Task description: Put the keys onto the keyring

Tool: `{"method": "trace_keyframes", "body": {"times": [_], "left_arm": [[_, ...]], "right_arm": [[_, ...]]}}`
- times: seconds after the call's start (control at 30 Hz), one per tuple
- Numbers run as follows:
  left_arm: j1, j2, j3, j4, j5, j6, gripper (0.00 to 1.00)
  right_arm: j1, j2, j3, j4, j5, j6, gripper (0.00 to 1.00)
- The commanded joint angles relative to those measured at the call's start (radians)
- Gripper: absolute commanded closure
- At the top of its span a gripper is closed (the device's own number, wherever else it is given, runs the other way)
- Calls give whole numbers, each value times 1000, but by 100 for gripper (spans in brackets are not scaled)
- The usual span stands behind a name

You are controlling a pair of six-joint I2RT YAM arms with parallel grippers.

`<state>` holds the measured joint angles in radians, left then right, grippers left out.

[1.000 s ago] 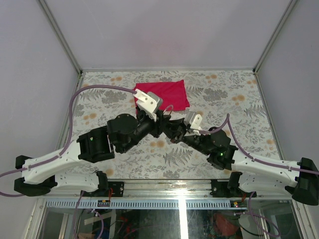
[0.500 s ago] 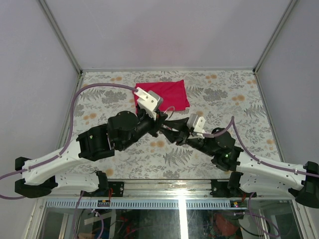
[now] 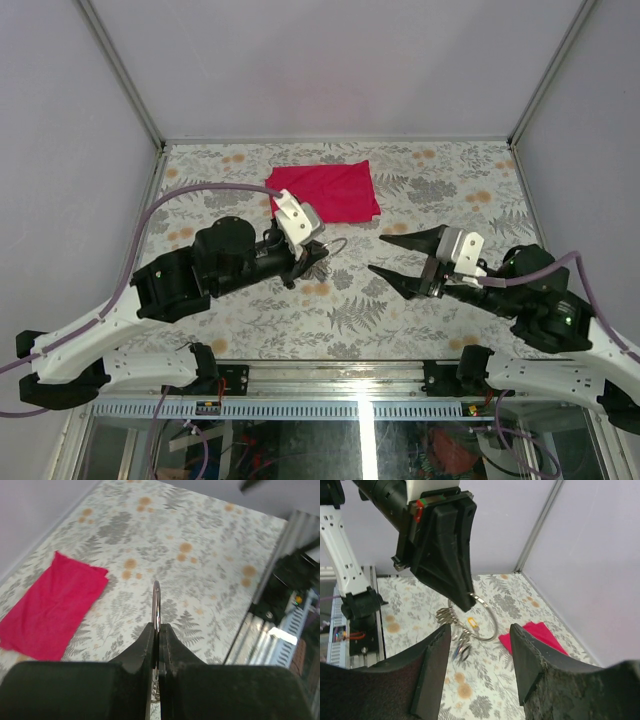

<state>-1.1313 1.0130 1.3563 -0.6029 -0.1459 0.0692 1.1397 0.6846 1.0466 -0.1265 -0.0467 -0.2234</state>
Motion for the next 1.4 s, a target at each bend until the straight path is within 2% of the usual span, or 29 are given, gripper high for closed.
{"method": "trace_keyframes", "body": {"times": [0.0, 0.17, 0.33, 0.47, 0.57, 0.77, 0.9, 0.93, 1.13, 1.23, 1.37], "left_arm": [[2, -23, 19, -7, 269, 141, 100], [3, -26, 23, -30, 420, 213, 100], [2, -12, 29, -52, 485, 253, 100], [2, -7, 32, -58, 508, 266, 100], [3, -8, 32, -62, 512, 273, 100], [3, -16, 31, -68, 498, 277, 100], [3, -24, 31, -62, 494, 276, 100], [3, -27, 28, -58, 487, 275, 98], [2, -72, -20, -10, 366, 231, 64], [3, -125, -65, 39, 290, 205, 57], [3, -181, -133, 107, 194, 191, 55]], "right_arm": [[2, 83, 167, -326, -76, -124, 42], [2, 216, 326, -520, -199, -176, 37], [2, 259, 344, -508, -247, -196, 38], [2, 293, 345, -501, -272, -197, 43], [2, 303, 331, -474, -277, -192, 53], [2, 310, 307, -420, -277, -170, 83], [2, 313, 299, -403, -261, -161, 96], [2, 311, 300, -397, -250, -158, 99], [2, 285, 335, -432, -154, -145, 100], [2, 273, 367, -486, -123, -141, 100], [2, 273, 417, -551, -60, -111, 100]]}}
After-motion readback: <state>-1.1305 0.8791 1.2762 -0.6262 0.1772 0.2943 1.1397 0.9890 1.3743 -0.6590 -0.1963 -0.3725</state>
